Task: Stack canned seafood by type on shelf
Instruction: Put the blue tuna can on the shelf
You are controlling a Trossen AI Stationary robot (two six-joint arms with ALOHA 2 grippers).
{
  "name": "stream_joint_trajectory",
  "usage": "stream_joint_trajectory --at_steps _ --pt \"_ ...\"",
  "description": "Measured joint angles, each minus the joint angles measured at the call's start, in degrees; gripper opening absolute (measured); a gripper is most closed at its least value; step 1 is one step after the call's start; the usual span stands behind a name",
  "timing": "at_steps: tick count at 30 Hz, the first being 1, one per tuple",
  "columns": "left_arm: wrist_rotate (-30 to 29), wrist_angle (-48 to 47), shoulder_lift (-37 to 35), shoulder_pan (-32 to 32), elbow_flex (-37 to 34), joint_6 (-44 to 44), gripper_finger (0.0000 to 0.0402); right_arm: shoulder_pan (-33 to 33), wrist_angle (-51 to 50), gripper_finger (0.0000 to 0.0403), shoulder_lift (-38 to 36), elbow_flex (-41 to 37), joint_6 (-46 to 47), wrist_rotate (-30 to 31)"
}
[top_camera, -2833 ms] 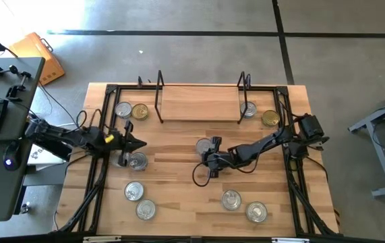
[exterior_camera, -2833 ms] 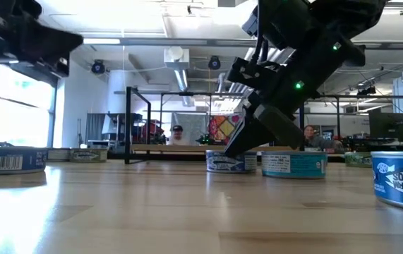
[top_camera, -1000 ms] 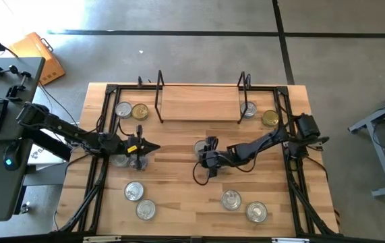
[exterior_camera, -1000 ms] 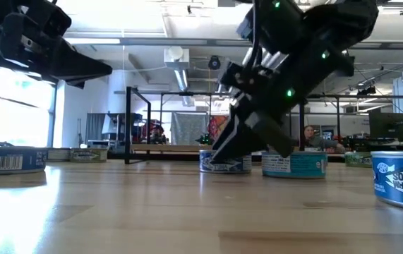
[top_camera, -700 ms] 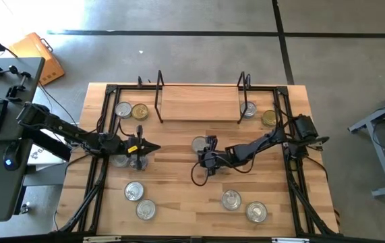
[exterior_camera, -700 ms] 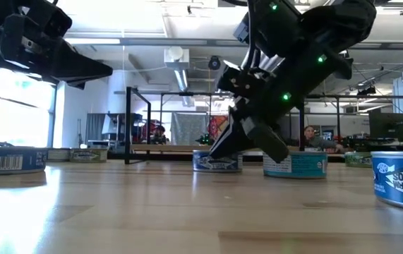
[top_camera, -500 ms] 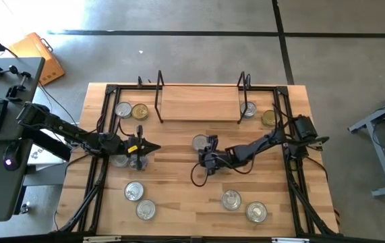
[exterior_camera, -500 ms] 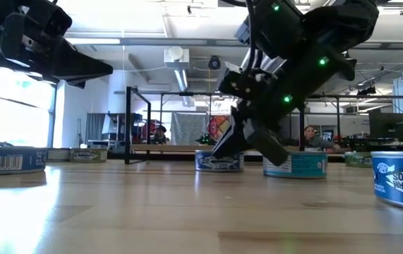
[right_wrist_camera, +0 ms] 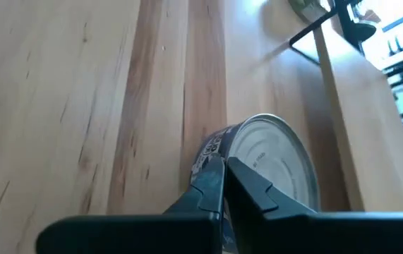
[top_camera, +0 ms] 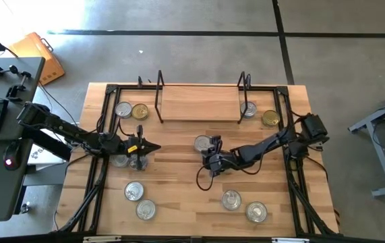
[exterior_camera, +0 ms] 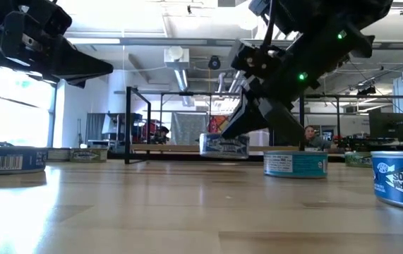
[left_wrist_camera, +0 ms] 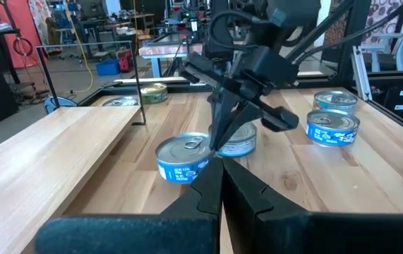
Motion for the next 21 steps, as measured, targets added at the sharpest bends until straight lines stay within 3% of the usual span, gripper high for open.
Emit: stream_joint_trajectory --at_steps 11,21 --pt "0.00 0.00 0.00 0.00 0.00 0.01 0.0000 -6.23 0.02 0.0000 -9.59 0.20 -3.72 0.48" --pt "-1.24 0.07 -0.01 0.02 -0.02 0.16 0.0000 -27.34 -7.95 0.0000 -8.68 3.96 -3.69 -5.66"
